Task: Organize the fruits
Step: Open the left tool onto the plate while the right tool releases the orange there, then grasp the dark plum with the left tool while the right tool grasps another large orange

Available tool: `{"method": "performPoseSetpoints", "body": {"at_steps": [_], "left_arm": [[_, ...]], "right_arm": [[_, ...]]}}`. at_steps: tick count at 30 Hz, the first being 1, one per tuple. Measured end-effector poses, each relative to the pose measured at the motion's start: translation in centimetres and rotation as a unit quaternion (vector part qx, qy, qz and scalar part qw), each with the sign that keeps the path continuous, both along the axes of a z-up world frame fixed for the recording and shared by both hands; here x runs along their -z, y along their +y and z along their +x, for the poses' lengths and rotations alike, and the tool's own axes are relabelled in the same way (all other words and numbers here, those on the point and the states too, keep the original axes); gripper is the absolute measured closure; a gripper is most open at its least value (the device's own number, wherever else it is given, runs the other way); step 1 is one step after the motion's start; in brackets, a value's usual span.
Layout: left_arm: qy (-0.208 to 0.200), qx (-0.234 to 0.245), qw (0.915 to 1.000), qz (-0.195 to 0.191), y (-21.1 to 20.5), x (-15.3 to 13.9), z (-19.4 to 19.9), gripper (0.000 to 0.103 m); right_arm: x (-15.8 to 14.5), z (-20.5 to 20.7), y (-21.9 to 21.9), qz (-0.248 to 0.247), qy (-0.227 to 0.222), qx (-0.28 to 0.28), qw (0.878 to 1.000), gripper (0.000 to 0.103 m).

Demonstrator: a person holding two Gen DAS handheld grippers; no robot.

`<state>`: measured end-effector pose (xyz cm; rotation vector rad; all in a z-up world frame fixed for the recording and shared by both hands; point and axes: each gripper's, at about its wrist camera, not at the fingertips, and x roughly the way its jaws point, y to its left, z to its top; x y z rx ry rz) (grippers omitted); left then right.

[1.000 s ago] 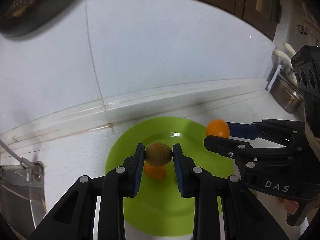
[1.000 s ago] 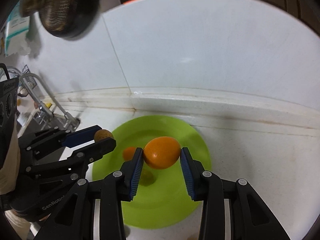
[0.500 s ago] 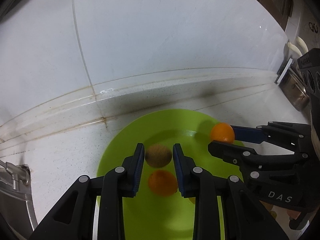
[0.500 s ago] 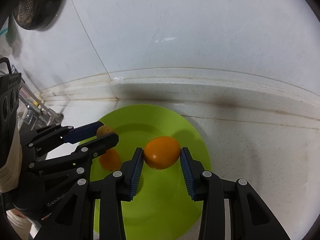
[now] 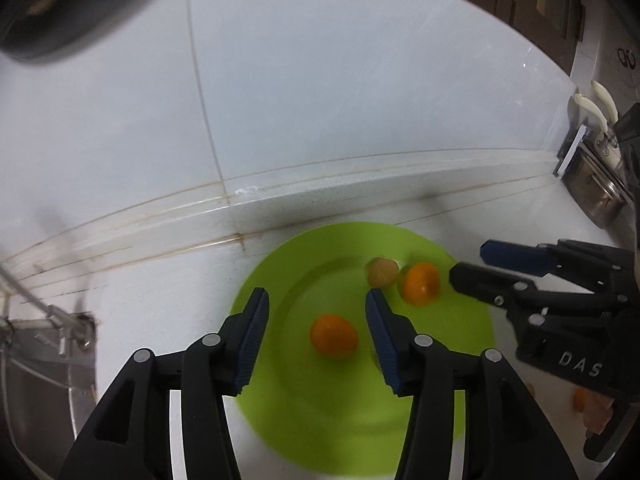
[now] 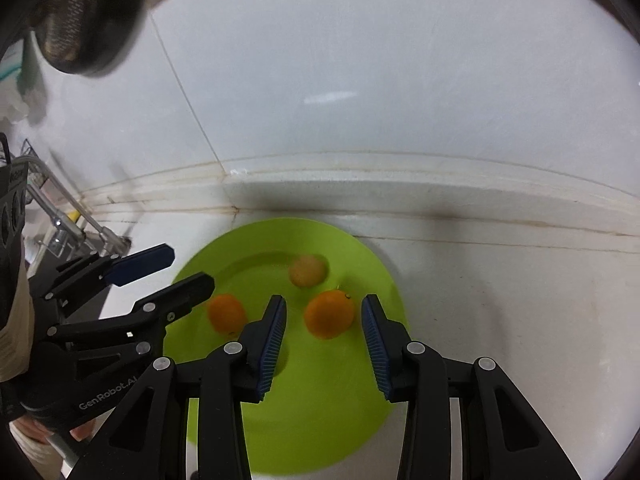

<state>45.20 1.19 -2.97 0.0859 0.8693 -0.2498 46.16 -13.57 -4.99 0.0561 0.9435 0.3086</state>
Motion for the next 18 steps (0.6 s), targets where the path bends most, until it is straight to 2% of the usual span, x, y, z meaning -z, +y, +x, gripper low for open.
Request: {"method": "performPoseSetpoints", "body": {"at_steps": [2,4,8,13,18], "left_arm": [[-0.009,-0.005,0.9999,0.002,0.2,-0.9,-1.5,0.048],[-0.019,-0.007,0.9998,-0.003,0.4,-1.6,-2.8,0.045],[-0.036,-0.016,0.9990,-0.018,1.0,-3.2,-5.8,0.041],[-0.077,-0.029,0.9966,-0.009,1.6,-4.8,-9.9,0.030],[-0.093,-0.036,0.9950,-0.004,2.1,-5.2,-13.3,0.026]], "right_arm": [[-1.1,-1.3,-0.2,0.000,-0.016,0.001,1.000,0.062],[-2.1,-2.5,-0.3,-0.001,-0.031,0.002,1.000,0.056],[-4.0,-5.4,-0.4,0.003,-0.062,0.006,0.998,0.055],[-5.5,-9.3,-0.4,-0.003,-0.096,0.011,0.995,0.050],[-6.6,-12.8,-0.2,-0.020,-0.129,0.017,0.991,0.050]]}}
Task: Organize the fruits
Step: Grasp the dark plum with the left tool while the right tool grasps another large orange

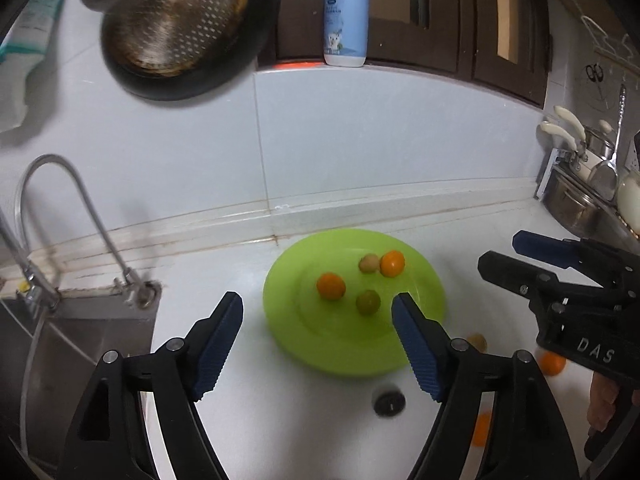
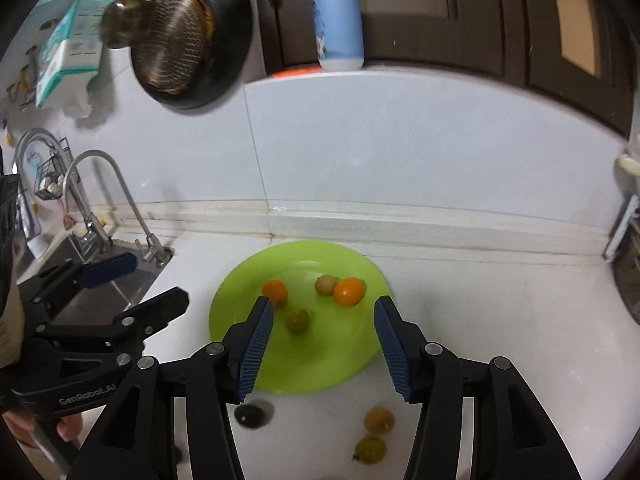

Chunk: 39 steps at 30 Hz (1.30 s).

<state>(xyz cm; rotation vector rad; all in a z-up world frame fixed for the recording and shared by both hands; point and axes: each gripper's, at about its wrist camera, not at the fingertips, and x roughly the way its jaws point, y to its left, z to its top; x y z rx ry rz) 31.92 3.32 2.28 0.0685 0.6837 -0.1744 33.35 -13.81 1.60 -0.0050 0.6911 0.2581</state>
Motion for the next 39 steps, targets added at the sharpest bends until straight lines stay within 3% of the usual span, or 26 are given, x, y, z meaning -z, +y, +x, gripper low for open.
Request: {"method": "performPoseSetpoints", "body": {"at_steps": [4,16,39], "left_arm": [[-0.006,0.002,1.0000,0.004,0.2,-0.2,-2.6,0.024],[0.021,-0.008,0.9995,0.021,0.4,1.9,-8.5,0.022],[0.125,-0.021,0.9913,0.036,0.3,8.7,-10.9,0.022]], "right_arm": [[-0.1,-2.5,-0.2,0.007,-0.007,0.002,1.000,0.043],[1.4,-7.6,-0.1,-0.010,0.006,-0.003,1.000,0.043],[8.3,-10.7,-0.6,-0.038,0.107,-0.007,0.994,0.043]]}}
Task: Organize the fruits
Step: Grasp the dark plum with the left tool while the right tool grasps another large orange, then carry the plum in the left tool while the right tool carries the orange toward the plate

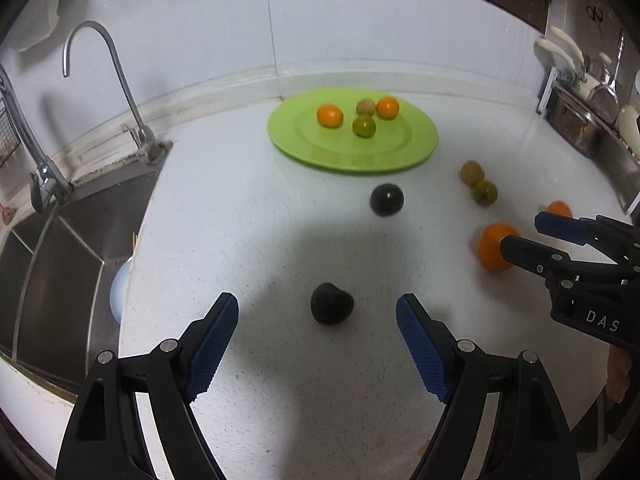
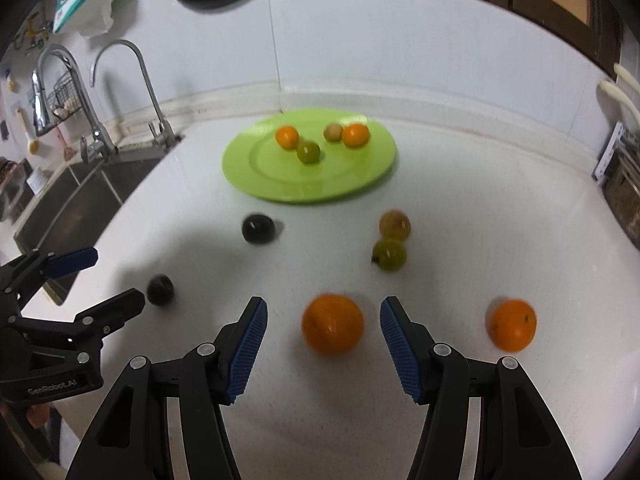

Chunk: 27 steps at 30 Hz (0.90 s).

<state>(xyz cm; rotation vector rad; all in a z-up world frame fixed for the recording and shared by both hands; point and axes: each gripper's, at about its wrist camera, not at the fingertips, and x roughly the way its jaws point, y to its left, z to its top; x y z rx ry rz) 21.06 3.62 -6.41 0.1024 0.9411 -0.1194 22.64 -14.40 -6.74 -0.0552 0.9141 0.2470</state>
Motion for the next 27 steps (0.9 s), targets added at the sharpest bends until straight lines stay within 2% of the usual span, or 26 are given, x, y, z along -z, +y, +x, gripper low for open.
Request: {"method": "performPoseSetpoints", "body": {"at_steps": [8,15,16,20,22,24,27], "left_arm": [[0.015,-0.003,0.9999,-0.001,-0.1,1.8,0.8,0.023],[0.023,-0.005,0.9997,-0.009,0.0,2.5,1.4,0.046],[0.028,-0.007,0.9995,-0.016,0.1,2.6,1.5,0.052],[0.041,-0.011,0.9985,-0.035,0.4,3.0,1.9,0.064],[0.044,-0.006,0.9982,-0.040,0.4,3.1,1.8,0.070],[0.043,-0.002,0.9981,-0.044,0.3,3.0,1.8,0.075],[0.041,0.002,0.9983,-0.042,0.1,2.9,1.6,0.075]], "right_arm": [[2.3,0.5,-0.5,-0.002,0.034,0.008,0.999,0.043],[3.0,0.7,-0.6,0.003,0.042,0.009,0.999,0.044],[3.0,0.8,-0.5,0.002,0.042,0.008,0.999,0.047],[3.3,1.0,-0.2,0.002,0.046,0.003,0.999,0.053],[3.3,1.1,-0.1,0.003,0.048,0.003,0.999,0.060],[3.3,1.2,-0.1,0.000,0.045,-0.001,0.999,0.061],[3.3,1.3,-0.2,0.005,0.047,0.000,0.999,0.062]]}}
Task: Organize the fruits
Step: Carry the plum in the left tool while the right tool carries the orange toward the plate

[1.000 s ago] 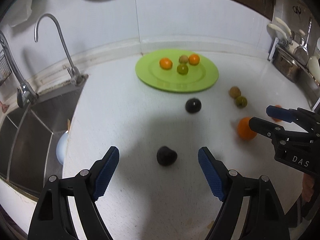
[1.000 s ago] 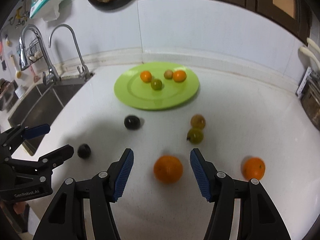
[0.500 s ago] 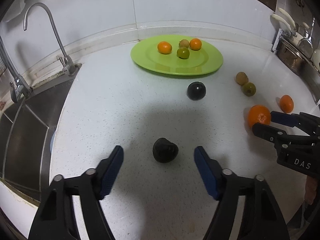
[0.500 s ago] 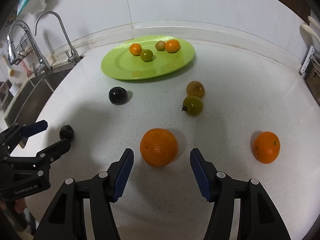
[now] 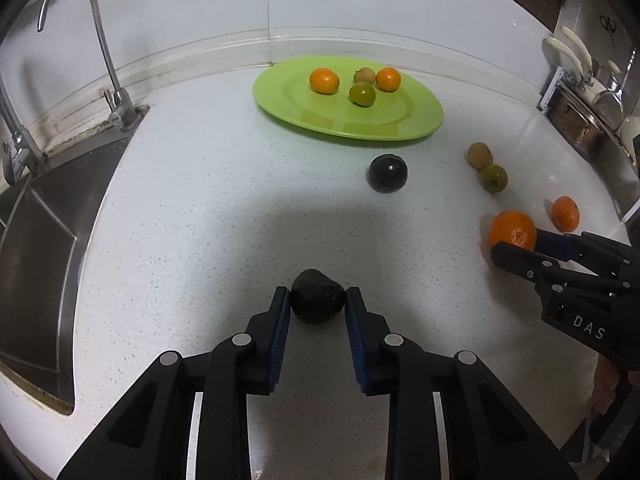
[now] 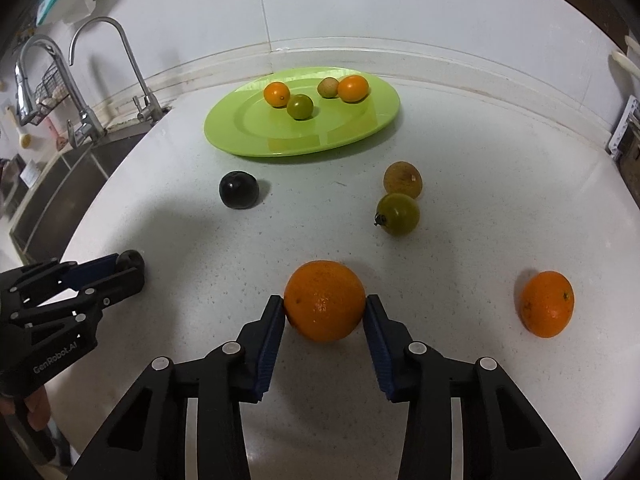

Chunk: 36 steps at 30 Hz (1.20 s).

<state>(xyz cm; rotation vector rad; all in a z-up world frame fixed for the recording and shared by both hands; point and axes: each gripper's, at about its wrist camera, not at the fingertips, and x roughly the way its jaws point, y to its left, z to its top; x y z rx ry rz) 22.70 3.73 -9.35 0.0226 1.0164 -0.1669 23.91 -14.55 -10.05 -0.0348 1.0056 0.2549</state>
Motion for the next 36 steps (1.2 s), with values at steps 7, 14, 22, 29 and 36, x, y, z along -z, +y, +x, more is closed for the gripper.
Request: {"method": "performPoseSetpoints", "body": {"at_steps": [7,14,22,29,36], "left_arm": [[-0.020,0.015,0.9996,-0.009,-0.2,-1.4,-0.6,0.075],[-0.047,0.027,0.9984,-0.016,-0.4,-3.4,-1.1,0.075],[-0.088,0.043,0.9950,-0.019,-0.7,-6.4,-1.2,0.075],[-0.117,0.053,0.9915,-0.021,-1.1,-8.4,-0.6,0.075],[-0.141,0.064,0.9878,-0.016,-1.6,-10.0,0.2,0.075]], "right_arm": [[-0.8,-0.4,0.0,0.008,-0.010,-0.005,1.000,0.062],[-2.6,-1.0,0.3,0.023,-0.030,-0.013,0.999,0.062],[-5.2,-1.1,0.4,0.040,-0.060,-0.022,0.997,0.062],[-7.8,-0.8,0.5,0.048,-0.096,-0.028,0.994,0.062],[-9.7,0.2,0.6,0.061,-0.117,-0.033,0.991,0.062]]}}
